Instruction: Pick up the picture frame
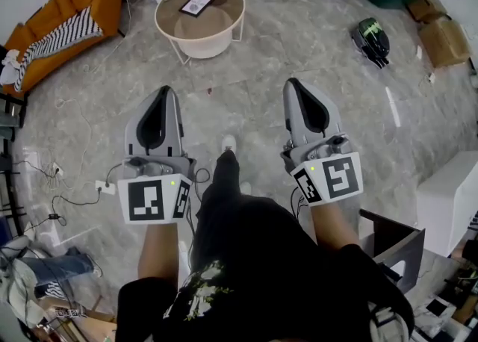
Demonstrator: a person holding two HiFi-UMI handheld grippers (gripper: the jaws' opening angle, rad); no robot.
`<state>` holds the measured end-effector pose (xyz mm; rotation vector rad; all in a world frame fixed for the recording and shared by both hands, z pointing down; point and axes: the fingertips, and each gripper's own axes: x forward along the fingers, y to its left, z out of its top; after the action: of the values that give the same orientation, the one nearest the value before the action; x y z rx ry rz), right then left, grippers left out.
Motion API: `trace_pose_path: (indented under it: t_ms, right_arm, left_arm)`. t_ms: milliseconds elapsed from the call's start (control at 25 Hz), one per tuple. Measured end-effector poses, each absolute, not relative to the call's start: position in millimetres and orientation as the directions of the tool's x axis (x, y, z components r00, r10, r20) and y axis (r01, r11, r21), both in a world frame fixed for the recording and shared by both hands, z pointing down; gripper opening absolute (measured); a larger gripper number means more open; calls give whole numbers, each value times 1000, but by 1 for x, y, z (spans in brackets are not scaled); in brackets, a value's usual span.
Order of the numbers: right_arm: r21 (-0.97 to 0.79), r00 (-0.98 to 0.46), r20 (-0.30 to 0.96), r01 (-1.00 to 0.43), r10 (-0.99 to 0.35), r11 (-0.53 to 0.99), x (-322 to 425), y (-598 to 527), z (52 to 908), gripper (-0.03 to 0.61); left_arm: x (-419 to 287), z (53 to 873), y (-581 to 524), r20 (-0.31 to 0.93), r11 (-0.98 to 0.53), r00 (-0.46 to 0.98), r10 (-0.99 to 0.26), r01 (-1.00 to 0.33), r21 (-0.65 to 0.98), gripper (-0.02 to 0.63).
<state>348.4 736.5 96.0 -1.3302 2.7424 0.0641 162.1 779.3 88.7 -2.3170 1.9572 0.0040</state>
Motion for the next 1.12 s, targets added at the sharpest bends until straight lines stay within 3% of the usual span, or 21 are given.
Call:
trace_pose_path:
  t_ms: [1120]
  right_arm:
    - [20,-600,-118,-798,-791,602,296,593,63,-5]
  left_arm:
    - [111,62,636,-94,-169,180,-979,-979,-114,12]
